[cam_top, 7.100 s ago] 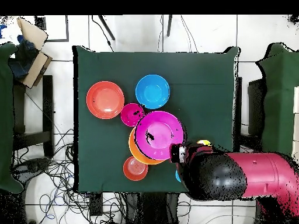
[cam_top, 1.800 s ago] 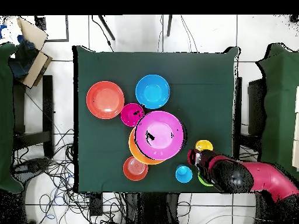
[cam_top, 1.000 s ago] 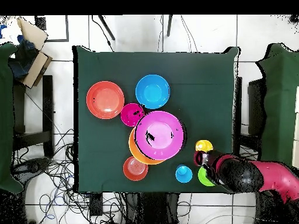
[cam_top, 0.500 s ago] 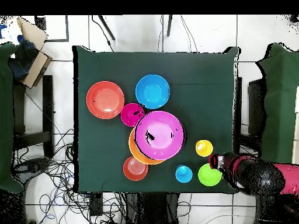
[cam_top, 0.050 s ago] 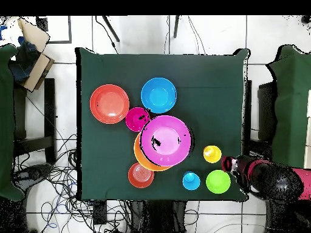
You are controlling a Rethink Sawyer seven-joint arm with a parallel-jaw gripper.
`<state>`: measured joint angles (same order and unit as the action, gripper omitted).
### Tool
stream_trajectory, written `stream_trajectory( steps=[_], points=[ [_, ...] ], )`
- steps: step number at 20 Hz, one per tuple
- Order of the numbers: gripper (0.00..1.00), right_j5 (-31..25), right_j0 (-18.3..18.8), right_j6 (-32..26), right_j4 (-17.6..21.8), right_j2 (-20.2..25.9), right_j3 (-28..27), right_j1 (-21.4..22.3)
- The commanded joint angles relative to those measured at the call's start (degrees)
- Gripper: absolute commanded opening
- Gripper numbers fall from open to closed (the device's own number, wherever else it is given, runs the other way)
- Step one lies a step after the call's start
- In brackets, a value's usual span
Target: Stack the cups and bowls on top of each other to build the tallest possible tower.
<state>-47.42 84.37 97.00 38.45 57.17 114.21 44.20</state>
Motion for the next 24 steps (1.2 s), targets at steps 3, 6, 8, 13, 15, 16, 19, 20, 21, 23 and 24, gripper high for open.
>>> stream_trajectory(
  steps=[3,6,8,13,15,16,19,20,21,23,24],
  points=[
    [0.0,3.3,-4.5,-14.9,9.5,-1.8,-2.9,-7.7],
    [0.0,4.2,-4.7,-13.4,10.4,-1.9,-2.6,-8.0],
    [0.0,4.0,-4.6,-12.9,10.4,-1.5,-2.3,-7.6],
    [0.0,3.6,-4.2,-11.3,10.0,-1.1,-2.0,-6.6],
    [1.0,2.7,-4.2,-10.5,9.4,-1.3,-1.9,-6.5],
    [1.0,2.6,-4.0,-10.6,9.1,-1.1,-1.9,-6.5],
    [1.0,3.0,-4.1,-10.9,9.4,-0.7,-2.1,-6.4],
    [1.0,3.0,-4.0,-10.9,9.4,-0.8,-2.2,-6.4],
    [1.0,3.3,-4.1,-10.7,9.7,-1.0,-2.3,-6.6],
    [1.0,4.0,-4.3,-10.4,10.4,-1.4,-2.5,-7.4],
    [1.0,4.2,-4.3,-10.4,10.6,-1.5,-2.6,-7.7]
  ],
)
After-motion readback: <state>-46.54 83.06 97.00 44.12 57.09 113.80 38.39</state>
